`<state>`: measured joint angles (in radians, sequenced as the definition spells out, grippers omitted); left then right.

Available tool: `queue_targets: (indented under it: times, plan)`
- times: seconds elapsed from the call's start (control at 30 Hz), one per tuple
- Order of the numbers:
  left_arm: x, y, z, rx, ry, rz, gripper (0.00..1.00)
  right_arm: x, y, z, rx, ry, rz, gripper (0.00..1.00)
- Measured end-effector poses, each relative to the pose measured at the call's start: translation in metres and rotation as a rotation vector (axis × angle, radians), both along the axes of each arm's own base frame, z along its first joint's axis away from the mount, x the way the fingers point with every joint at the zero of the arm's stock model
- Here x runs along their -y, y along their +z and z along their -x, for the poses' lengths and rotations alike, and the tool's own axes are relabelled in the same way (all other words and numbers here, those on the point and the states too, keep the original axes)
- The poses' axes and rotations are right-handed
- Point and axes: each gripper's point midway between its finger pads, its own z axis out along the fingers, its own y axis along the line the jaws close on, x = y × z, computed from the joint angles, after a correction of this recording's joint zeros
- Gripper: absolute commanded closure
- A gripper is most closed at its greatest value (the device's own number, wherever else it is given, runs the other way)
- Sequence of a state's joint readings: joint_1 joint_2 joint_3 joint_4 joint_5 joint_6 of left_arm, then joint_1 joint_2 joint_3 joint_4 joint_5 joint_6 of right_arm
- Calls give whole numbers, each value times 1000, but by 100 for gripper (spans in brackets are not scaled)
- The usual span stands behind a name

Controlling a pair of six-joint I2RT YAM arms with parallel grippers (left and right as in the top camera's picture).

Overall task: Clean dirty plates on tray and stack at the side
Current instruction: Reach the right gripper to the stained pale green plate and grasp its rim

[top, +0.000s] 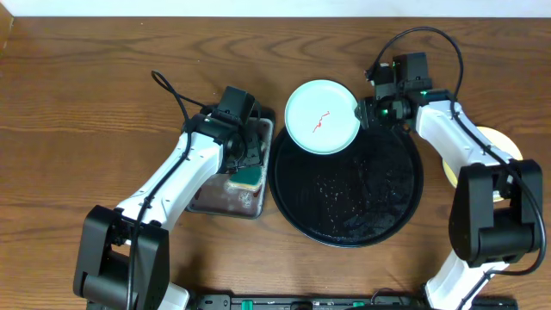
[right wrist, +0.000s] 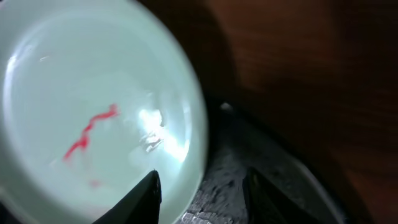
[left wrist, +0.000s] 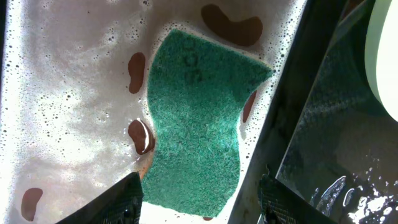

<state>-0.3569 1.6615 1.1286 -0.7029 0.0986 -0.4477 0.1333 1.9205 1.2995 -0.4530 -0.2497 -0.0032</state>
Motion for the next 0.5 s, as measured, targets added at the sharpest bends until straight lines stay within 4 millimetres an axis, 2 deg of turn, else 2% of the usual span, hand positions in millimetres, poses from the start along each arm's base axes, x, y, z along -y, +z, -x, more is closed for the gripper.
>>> queue_targets:
  times: [0.23, 0.37, 0.5]
  plan:
    - [0, 0, 0, 0, 0, 0, 39, 2, -1, -12, 17, -81, -22, 57]
    - [0, 0, 0, 0, 0, 0, 39, 2, -19, -9, -32, -100, -32, 62]
    - [0, 0, 0, 0, 0, 0, 39, -1, -38, -5, -80, -105, -47, 72]
